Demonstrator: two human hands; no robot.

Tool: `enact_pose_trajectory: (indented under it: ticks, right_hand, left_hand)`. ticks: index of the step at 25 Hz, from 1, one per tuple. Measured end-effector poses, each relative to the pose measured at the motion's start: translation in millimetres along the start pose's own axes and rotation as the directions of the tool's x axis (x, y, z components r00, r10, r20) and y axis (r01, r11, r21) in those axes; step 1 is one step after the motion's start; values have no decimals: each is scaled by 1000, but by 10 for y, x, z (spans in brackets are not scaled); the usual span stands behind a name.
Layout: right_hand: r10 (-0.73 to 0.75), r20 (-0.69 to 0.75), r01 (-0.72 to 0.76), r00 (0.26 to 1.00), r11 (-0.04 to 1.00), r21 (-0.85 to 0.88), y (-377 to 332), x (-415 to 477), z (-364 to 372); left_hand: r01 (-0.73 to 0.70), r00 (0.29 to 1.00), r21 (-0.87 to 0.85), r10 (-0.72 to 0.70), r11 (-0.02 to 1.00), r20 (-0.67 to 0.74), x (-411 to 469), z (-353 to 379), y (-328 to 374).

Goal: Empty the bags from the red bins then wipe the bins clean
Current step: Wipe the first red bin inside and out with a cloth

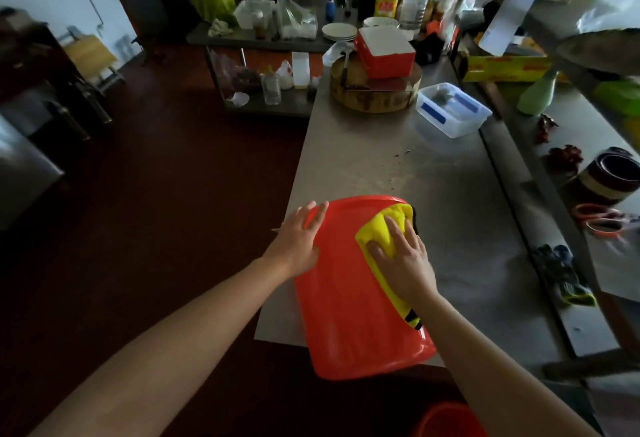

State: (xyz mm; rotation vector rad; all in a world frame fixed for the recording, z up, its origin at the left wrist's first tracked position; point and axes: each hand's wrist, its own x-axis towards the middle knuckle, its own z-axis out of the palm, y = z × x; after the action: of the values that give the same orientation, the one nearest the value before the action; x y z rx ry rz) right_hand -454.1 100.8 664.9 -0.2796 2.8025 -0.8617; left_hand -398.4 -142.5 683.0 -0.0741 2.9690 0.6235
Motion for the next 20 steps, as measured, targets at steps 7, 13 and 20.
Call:
enact_pose_trajectory:
  ticks: [7,13,20]
  right_hand:
    - [-208,19,203,978,926,-319,-535,-290,223]
    - [-441,107,427,891,737,-523,-796,-476,605]
    - [-467,119,450,876,704,-550,-787,-502,626]
  left_hand:
    - [4,1000,-69,-5,998,-18,-41,-106,-208]
    - [-93,973,110,114,990,-202,-74,-162,-454]
    - [-36,996,-84,28,996,-85,-54,-227,-605]
